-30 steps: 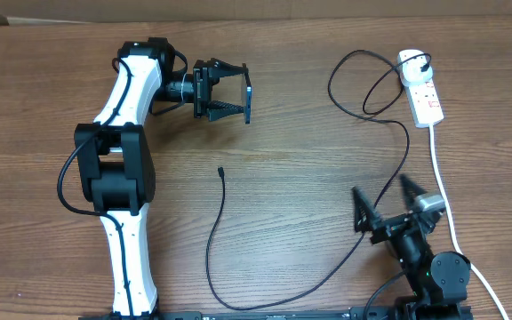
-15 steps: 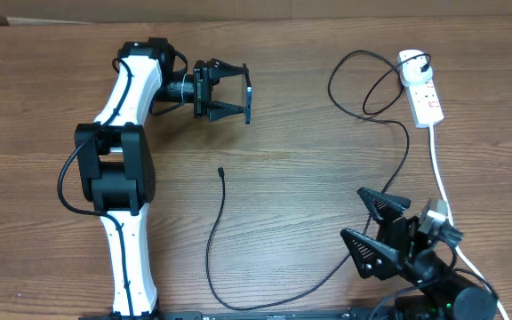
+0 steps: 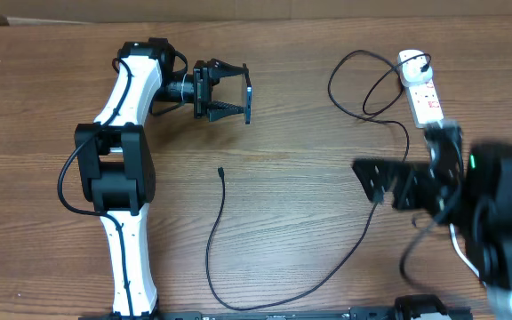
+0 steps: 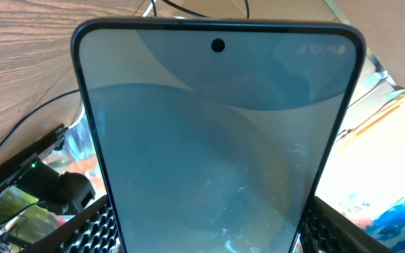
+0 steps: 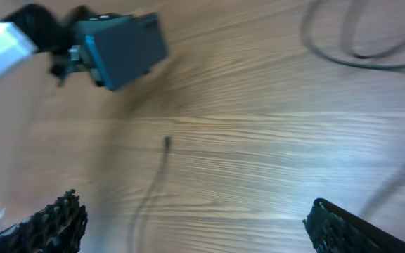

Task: Plug charger to phone and switch on socket
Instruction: 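Move the right gripper toward the phone held by the left gripper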

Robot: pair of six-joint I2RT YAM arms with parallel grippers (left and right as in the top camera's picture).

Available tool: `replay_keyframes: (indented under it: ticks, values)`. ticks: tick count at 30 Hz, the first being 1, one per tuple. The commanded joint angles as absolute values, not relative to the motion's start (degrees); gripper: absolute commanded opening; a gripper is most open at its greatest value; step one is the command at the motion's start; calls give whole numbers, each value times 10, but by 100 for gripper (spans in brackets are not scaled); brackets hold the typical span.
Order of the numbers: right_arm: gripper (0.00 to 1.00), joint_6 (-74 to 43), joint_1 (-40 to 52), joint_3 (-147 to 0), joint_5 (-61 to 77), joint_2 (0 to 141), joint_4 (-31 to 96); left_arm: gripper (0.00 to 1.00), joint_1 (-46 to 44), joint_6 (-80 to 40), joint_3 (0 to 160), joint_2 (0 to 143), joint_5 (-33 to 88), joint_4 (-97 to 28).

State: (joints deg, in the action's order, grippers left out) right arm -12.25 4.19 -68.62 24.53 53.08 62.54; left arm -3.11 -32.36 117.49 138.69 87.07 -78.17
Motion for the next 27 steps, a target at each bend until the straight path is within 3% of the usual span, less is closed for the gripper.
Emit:
replay_keyframes:
  ticks: [1,4,8,10,12,16,19,22,27]
  values:
    - [100,-100,46,-748,435,623,592,60,-30,-309,1191,1386,905,-782]
    - [100,-111,74,-750,441,674,529,60,-30,-308,1191,1386,905,-782]
    - [99,-200,189,-762,157,733,500,59,-30,-309,1191,1386,905,-782]
    - [87,-268,239,-771,51,754,491,59,-30,-309,1191,1386,900,-782]
    - [82,-302,278,-773,-15,773,463,59,-31,-309,1191,1386,890,-782]
    - [91,-283,354,-773,-93,809,390,58,-34,-318,1191,1386,879,-782]
    - [91,-283,380,-773,-140,827,366,59,-35,-324,1191,1386,867,-782]
    - [96,-279,386,-774,-127,846,340,58,-37,-323,1191,1386,855,-782]
    - [96,-272,386,-785,-98,861,332,58,-49,-327,1191,1386,837,-781]
